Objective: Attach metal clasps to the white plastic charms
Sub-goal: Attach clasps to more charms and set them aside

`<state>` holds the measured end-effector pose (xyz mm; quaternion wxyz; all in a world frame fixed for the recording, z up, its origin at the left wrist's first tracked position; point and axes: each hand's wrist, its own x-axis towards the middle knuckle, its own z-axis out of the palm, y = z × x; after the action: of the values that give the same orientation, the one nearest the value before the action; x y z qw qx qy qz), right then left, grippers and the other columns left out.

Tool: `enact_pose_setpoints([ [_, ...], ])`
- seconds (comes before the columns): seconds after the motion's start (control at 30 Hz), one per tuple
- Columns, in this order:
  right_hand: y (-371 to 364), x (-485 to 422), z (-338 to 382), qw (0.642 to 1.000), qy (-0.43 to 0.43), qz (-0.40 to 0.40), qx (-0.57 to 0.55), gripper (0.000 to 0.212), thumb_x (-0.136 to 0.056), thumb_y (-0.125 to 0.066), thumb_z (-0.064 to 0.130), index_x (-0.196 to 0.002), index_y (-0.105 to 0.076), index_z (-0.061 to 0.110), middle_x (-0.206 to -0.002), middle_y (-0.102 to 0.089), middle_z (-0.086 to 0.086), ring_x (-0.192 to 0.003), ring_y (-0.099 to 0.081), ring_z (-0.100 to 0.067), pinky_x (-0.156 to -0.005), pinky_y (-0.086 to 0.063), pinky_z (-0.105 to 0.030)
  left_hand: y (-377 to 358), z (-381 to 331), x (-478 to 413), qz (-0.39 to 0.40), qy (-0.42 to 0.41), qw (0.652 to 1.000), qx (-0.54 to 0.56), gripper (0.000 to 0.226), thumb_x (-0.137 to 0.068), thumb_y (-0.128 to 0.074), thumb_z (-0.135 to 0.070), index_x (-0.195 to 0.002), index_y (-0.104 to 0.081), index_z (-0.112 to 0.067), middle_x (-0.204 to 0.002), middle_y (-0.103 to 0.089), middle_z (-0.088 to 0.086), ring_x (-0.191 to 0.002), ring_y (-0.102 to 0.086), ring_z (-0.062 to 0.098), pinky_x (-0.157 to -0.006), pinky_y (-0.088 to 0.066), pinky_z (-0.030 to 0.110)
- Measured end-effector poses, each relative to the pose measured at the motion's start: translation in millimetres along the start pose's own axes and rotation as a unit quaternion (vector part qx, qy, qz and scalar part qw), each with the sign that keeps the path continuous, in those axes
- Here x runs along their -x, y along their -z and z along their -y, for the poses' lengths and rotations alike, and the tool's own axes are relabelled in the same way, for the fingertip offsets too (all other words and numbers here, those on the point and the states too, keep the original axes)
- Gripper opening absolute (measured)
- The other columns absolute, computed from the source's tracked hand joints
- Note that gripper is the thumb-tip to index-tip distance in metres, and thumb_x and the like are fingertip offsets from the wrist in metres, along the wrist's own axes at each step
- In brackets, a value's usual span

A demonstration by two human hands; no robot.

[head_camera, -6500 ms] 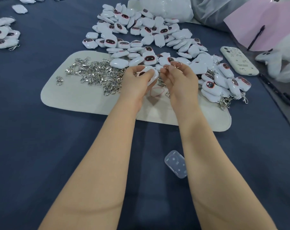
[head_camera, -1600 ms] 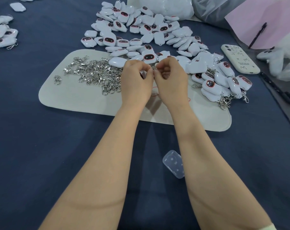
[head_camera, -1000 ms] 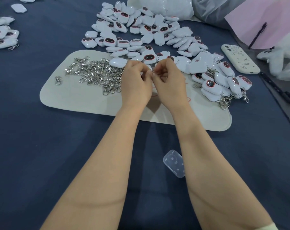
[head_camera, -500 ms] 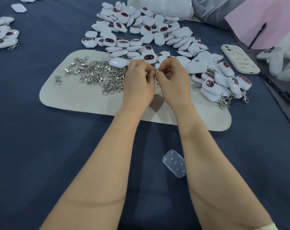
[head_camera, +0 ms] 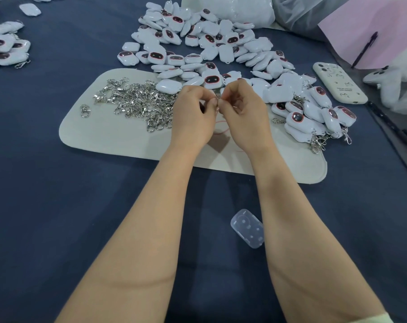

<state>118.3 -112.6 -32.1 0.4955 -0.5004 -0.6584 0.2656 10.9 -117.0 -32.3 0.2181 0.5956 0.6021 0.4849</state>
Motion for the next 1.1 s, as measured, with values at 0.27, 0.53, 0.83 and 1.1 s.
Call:
enact_pose_setpoints([
  [0.27,-0.3,-1.6,-1.2,0.998,-0.034,-0.059,-0.007,0.019,-0.085,-0.054,-0.002,-0.081,-0.051,0.017,-0.070,-0.052,0.010,-0.062,-0.047,-0.005,-0.063,-0.041,-0.015,-3.0,-0.8,-0.9,0.038,0.028,0.997,0.054,0.011,-0.088,-0.060,-0.011,-0.097,-0.063,-0.016,-0.106,-0.063,0.000,-0.079,-0.050,0.005,-0.070,-0.035,0.008],
  [0.53,-2.1,-0.7,-1.3,0.996,-0.038,-0.079,0.034,0.015,-0.085,-0.053,-0.001,-0.085,-0.054,0.014,-0.076,-0.055,0.007,-0.068,-0.050,-0.008,-0.068,-0.044,-0.018,1.3,-7.3,3.9,0.023,0.076,0.981,0.178,0.031,-0.081,-0.056,-0.008,-0.109,-0.047,-0.017,-0.096,-0.051,-0.012,-0.102,-0.055,0.017,-0.092,-0.050,0.045],
  [0.83,-3.1,-0.2,-0.1,0.996,-0.033,-0.068,0.050,0.016,-0.085,-0.052,-0.002,-0.086,-0.054,0.014,-0.075,-0.055,0.009,-0.064,-0.048,-0.001,-0.066,-0.042,-0.013,-2.5,-4.3,4.7,0.050,0.080,0.982,0.162,0.035,-0.081,-0.059,-0.007,-0.110,-0.042,-0.019,-0.099,-0.049,-0.012,-0.099,-0.053,0.013,-0.096,-0.047,0.040],
  [1.1,-5.0,0.6,0.8,0.995,-0.029,-0.080,0.054,0.016,-0.086,-0.051,-0.001,-0.085,-0.053,0.015,-0.079,-0.057,0.004,-0.066,-0.049,-0.005,-0.066,-0.043,-0.015,-3.1,-3.3,3.9,0.037,0.082,0.981,0.174,0.033,-0.082,-0.058,-0.006,-0.108,-0.043,-0.019,-0.097,-0.047,-0.015,-0.090,-0.048,0.001,-0.095,-0.047,0.039],
])
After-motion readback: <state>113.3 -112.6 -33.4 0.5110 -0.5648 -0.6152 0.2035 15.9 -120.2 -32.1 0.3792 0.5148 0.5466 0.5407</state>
